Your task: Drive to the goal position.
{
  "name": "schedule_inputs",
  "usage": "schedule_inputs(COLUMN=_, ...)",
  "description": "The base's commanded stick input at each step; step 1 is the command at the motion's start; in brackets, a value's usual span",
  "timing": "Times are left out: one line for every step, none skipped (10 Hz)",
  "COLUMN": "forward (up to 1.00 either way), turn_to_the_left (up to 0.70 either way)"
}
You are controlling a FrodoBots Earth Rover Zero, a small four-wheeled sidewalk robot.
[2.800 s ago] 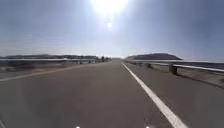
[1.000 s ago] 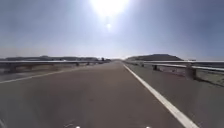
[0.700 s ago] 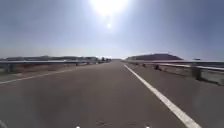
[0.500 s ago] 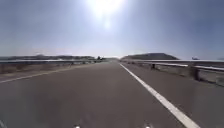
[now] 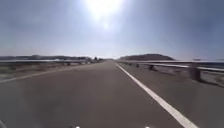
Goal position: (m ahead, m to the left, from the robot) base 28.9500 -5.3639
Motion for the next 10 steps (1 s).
schedule_inputs(forward=0.7, turn_to_the_left=0.0)
schedule_inputs(forward=0.7, turn_to_the_left=0.0)
schedule_inputs(forward=0.7, turn_to_the_left=0.0)
schedule_inputs(forward=0.7, turn_to_the_left=0.0)
schedule_inputs(forward=0.7, turn_to_the_left=0.0)
schedule_inputs(forward=0.7, turn_to_the_left=0.0)
schedule_inputs(forward=0.7, turn_to_the_left=0.0)
schedule_inputs(forward=0.7, turn_to_the_left=0.0)
schedule_inputs(forward=0.7, turn_to_the_left=0.0)
schedule_inputs(forward=0.7, turn_to_the_left=0.0)
